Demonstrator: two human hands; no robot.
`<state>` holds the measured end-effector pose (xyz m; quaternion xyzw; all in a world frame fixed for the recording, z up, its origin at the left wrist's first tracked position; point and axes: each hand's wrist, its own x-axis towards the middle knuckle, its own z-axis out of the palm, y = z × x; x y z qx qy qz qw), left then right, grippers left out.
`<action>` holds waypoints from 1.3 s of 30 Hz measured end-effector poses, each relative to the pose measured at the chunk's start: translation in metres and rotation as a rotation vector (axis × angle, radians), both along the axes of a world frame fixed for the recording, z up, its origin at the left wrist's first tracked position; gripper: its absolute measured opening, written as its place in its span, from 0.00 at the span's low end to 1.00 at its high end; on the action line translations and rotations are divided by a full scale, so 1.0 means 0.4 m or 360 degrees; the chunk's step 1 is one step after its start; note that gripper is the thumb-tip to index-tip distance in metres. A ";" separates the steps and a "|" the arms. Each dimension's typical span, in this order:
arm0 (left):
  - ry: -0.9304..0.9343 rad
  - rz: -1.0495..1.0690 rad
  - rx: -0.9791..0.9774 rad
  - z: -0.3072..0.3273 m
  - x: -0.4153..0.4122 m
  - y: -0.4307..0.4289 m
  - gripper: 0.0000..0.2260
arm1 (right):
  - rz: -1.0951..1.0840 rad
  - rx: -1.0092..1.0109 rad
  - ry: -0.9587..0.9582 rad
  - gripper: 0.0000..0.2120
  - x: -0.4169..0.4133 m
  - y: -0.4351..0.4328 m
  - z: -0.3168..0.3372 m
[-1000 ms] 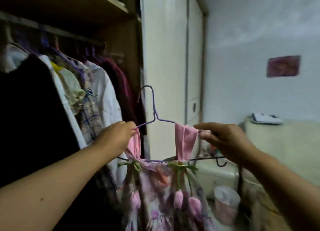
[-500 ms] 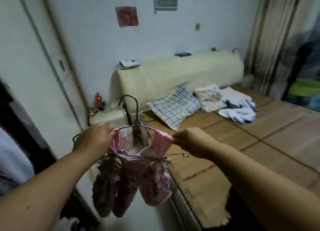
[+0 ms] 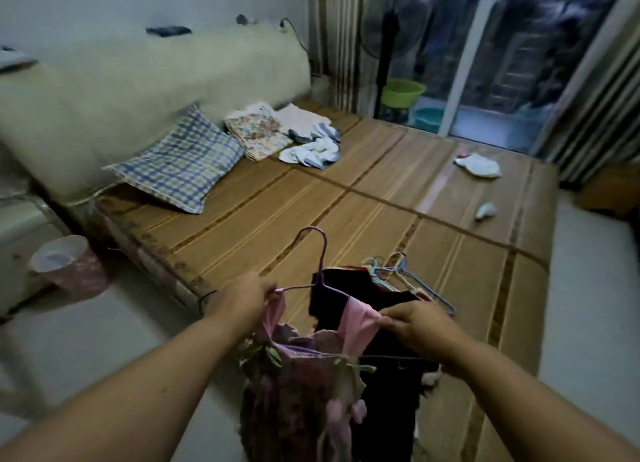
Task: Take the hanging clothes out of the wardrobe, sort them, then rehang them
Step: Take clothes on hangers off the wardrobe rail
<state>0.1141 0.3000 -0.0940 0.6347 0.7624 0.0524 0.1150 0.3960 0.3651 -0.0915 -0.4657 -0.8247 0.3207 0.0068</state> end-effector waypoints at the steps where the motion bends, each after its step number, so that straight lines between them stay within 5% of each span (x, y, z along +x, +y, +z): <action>1: -0.0022 -0.0060 -0.0019 -0.010 0.035 0.043 0.06 | -0.0067 -0.0007 -0.0010 0.11 0.045 0.016 -0.003; 12: 0.0048 -0.0308 0.0215 -0.036 0.310 0.500 0.10 | -0.0645 -0.0058 0.0167 0.12 0.320 0.310 -0.047; 22: 0.0023 -0.0147 -0.0368 -0.230 0.381 0.771 0.09 | -0.0714 -0.0367 -0.0046 0.11 0.304 0.643 -0.324; 30: -0.0100 0.0054 -0.0524 -0.394 0.383 0.909 0.05 | -0.0700 -0.0561 -0.0101 0.09 0.277 0.802 -0.498; 39: -0.0094 0.0100 -0.0435 -0.480 0.358 0.947 0.24 | -0.0595 -0.0363 -0.0229 0.28 0.229 0.865 -0.549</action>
